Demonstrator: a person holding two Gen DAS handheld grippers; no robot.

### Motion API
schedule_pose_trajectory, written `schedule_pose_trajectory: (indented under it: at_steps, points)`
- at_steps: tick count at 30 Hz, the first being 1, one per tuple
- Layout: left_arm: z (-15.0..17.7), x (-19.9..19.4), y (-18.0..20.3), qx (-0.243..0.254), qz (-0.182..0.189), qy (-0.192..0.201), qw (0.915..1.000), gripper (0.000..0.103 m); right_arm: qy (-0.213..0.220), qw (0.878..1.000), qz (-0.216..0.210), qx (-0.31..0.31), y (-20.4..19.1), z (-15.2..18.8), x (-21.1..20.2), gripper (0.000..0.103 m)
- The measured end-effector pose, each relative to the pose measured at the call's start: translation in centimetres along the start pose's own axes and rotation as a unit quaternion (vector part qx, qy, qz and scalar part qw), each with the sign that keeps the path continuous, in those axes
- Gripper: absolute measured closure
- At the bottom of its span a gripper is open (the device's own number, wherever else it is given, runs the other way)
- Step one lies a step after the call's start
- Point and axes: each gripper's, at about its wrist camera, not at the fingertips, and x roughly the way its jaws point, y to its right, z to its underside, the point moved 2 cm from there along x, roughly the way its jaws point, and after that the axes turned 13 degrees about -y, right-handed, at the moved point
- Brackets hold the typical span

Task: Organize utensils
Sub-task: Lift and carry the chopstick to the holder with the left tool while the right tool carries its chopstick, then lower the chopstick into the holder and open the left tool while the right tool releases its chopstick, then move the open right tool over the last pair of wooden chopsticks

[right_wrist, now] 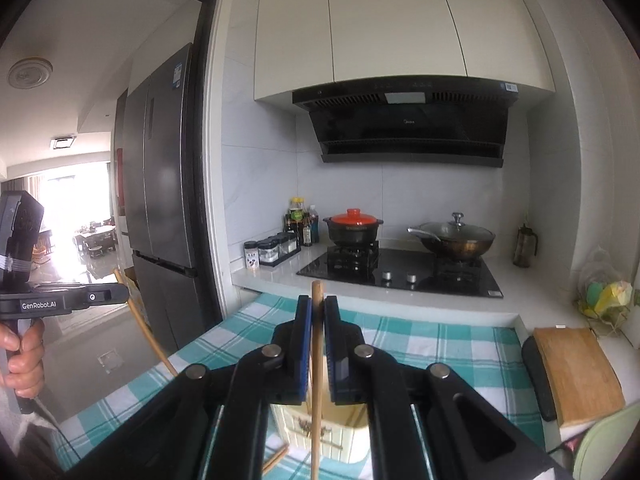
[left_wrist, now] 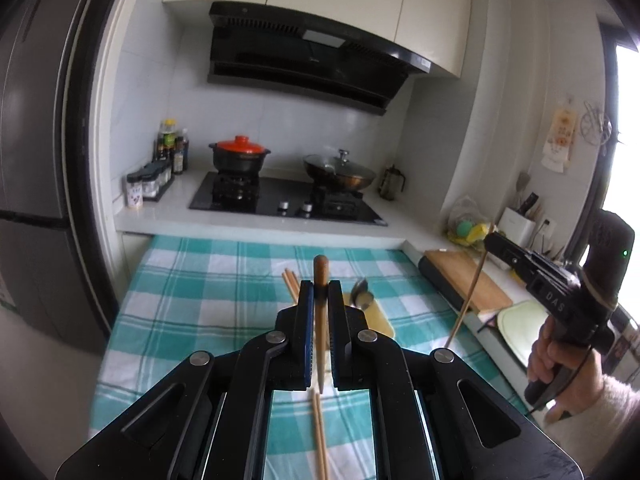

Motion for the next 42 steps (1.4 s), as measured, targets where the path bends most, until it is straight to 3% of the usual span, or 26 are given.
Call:
schedule_pose_trajectory:
  at_steps: [5, 8, 15, 20, 22, 24, 27, 30, 34, 36, 39, 42]
  points:
    - [-4.7, 4.0, 0.4, -0.017, -0.008, 0.012, 0.9998, 0.099, 0.039, 0.999, 0.002, -0.034, 0.0, -3.0, 4.5, 0.097]
    - [-6.0, 8.1, 0.4, -0.019, -0.025, -0.006, 0.9995, 0.099, 0.028, 0.999, 0.002, -0.046, 0.2, -2.6, 8.4, 0.097]
    - [-4.7, 17.8, -0.3, -0.026, -0.043, -0.103, 0.9934, 0.099, -0.117, 0.992, -0.04, -0.002, 2.4, 2.7, 19.5, 0.097]
    - [-3.7, 22.3, -0.9, -0.037, -0.063, -0.14, 0.9875, 0.096, -0.183, 0.979, -0.066, 0.062, 4.1, 5.4, 23.3, 0.091]
    - [-3.4, 22.6, -1.4, -0.048, -0.059, -0.148, 0.9861, 0.082, -0.183, 0.977, -0.072, 0.081, 4.3, 5.6, 22.6, 0.077]
    - [-3.0, 21.4, -1.7, -0.054, -0.053, -0.146, 0.9864, 0.059, -0.165, 0.979, -0.083, 0.088, 4.4, 5.1, 20.5, 0.071]
    - [-1.7, 18.5, -2.1, -0.024, -0.059, -0.145, 0.9873, 0.046, -0.147, 0.981, -0.098, 0.079, 4.1, 4.3, 16.7, 0.067]
    - [0.9, 16.2, -2.8, 0.016, -0.096, -0.171, 0.9804, 0.034, -0.165, 0.979, -0.1, 0.063, 3.3, 5.9, 12.5, 0.067]
    - [6.8, 12.7, -4.5, 0.048, -0.128, -0.22, 0.9659, 0.034, -0.234, 0.967, -0.09, 0.052, 2.3, 12.3, 8.2, 0.067]
    - [10.2, 10.5, -5.2, 0.048, -0.13, -0.229, 0.9635, 0.027, -0.272, 0.958, -0.076, 0.051, 1.7, 16.9, 6.6, 0.067]
    - [15.7, 8.7, -6.1, 0.022, -0.118, -0.244, 0.9625, 0.021, -0.312, 0.945, -0.062, 0.073, 1.1, 23.8, 4.8, 0.067]
    - [20.9, 8.4, -6.4, -0.019, -0.117, -0.255, 0.9596, 0.021, -0.344, 0.925, -0.072, 0.145, 0.6, 29.0, 5.0, 0.067]
